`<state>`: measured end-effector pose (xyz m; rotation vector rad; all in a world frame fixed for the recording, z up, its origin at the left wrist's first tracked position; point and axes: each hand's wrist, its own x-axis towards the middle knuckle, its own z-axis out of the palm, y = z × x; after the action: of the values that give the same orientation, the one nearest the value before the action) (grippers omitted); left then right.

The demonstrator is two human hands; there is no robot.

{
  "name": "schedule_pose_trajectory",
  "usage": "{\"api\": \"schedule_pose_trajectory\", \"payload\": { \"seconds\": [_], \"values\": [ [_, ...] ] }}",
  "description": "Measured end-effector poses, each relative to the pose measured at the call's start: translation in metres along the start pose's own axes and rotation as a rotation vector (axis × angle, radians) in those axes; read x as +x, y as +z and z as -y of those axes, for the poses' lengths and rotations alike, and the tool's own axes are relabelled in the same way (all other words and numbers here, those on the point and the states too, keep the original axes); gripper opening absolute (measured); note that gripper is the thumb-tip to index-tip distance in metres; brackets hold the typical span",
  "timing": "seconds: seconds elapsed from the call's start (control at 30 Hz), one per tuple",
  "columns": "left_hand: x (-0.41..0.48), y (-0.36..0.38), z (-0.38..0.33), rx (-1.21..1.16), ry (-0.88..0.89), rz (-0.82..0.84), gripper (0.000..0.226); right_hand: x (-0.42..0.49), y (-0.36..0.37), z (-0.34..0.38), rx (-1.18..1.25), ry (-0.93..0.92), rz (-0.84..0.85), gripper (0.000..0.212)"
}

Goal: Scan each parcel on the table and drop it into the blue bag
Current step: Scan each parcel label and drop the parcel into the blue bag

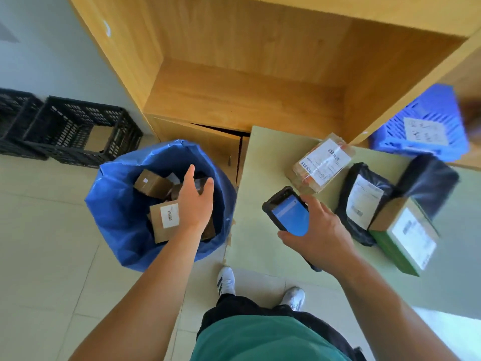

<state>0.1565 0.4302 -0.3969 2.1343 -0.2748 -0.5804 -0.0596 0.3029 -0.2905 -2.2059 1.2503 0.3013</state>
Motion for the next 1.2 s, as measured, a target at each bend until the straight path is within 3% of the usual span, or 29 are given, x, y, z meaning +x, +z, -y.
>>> {"api": "schedule_pose_trajectory", "payload": {
  "seconds": [0.23,0.43,0.63,0.7,0.77,0.93,1.2],
  "values": [
    [-0.027,0.082,-0.051,0.117,0.246,0.164,0.067,-0.008,-0.028,-0.073,0.078,0.104,-0.077,0.089],
    [-0.069,0.166,-0.099,0.185,0.478,0.413,0.071,-0.022,-0.057,-0.148,0.156,0.213,-0.145,0.089],
    [-0.119,0.270,-0.122,0.445,0.854,0.690,0.076,-0.045,-0.070,-0.233,0.264,0.357,-0.212,0.085],
    [-0.133,0.304,-0.126,0.544,0.835,0.774,0.087,-0.055,-0.074,-0.262,0.265,0.404,-0.224,0.083],
    [-0.145,0.335,-0.129,0.581,0.694,0.818,0.098,-0.064,-0.075,-0.290,0.244,0.447,-0.238,0.084],
    [-0.165,0.392,-0.127,0.529,0.364,0.770,0.100,-0.079,-0.074,-0.344,0.255,0.503,-0.260,0.082],
    [-0.171,0.405,-0.116,0.469,0.380,0.647,0.070,-0.080,-0.073,-0.366,0.242,0.485,-0.194,0.076]
  ]
}}
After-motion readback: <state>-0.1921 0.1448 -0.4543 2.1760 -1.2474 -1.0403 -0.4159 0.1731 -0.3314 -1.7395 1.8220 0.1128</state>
